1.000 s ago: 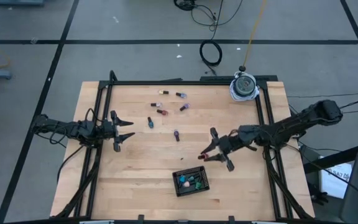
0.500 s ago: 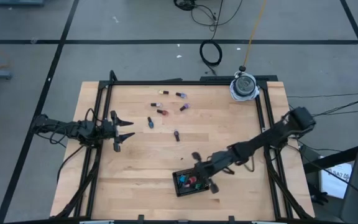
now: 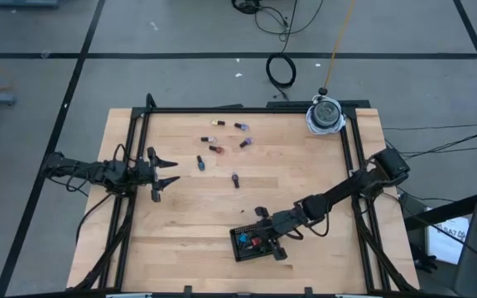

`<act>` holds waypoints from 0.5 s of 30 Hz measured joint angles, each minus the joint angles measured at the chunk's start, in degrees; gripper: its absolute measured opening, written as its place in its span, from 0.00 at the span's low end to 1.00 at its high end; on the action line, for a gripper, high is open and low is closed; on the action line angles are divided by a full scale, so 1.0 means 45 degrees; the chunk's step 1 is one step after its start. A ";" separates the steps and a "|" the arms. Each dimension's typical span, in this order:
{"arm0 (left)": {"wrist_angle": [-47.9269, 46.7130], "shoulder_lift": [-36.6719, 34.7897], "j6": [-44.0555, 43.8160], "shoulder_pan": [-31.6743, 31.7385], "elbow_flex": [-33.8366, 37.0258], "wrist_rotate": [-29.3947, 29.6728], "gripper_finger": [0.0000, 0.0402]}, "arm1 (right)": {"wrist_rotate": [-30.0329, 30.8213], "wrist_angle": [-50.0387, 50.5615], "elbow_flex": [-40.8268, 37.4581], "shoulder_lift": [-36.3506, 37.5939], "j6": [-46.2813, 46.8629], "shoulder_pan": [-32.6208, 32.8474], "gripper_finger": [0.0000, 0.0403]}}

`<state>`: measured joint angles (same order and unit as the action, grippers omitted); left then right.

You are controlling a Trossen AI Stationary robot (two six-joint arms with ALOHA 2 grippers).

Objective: Pick & Place Nail Polish
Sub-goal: Put the pink nail polish bottle into the black bin

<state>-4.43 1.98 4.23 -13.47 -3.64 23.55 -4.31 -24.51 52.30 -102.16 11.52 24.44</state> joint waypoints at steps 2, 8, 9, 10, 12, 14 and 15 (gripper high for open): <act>0.0009 -0.0005 0.0000 -0.0005 0.0000 0.0000 0.53 | -0.0002 0.0279 0.0009 0.0006 0.0029 0.0064 0.27; 0.0001 -0.0001 0.0000 -0.0001 0.0000 -0.0001 0.53 | -0.0003 0.1147 0.0009 0.0003 0.0344 0.0096 0.27; 0.0005 -0.0005 0.0000 -0.0001 0.0000 0.0000 0.53 | 0.0005 0.1303 0.0006 -0.0005 0.0391 0.0094 0.27; 0.0005 -0.0005 0.0000 0.0000 0.0000 0.0000 0.53 | 0.0003 0.1332 0.0004 -0.0012 0.0464 0.0094 0.27; 0.0004 -0.0005 0.0000 0.0000 0.0000 0.0000 0.53 | 0.0006 0.1258 0.0004 -0.0007 0.0593 0.0089 0.27; 0.0003 -0.0005 0.0000 -0.0002 0.0000 0.0000 0.53 | 0.0003 0.1284 0.0004 -0.0007 0.0620 0.0089 0.27; 0.0002 -0.0005 0.0000 -0.0002 0.0000 -0.0002 0.53 | 0.0002 0.1311 0.0004 -0.0007 0.0620 0.0083 0.27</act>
<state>-4.42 1.96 4.23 -13.48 -3.64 23.54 -4.30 -18.61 52.31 -102.19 14.31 24.82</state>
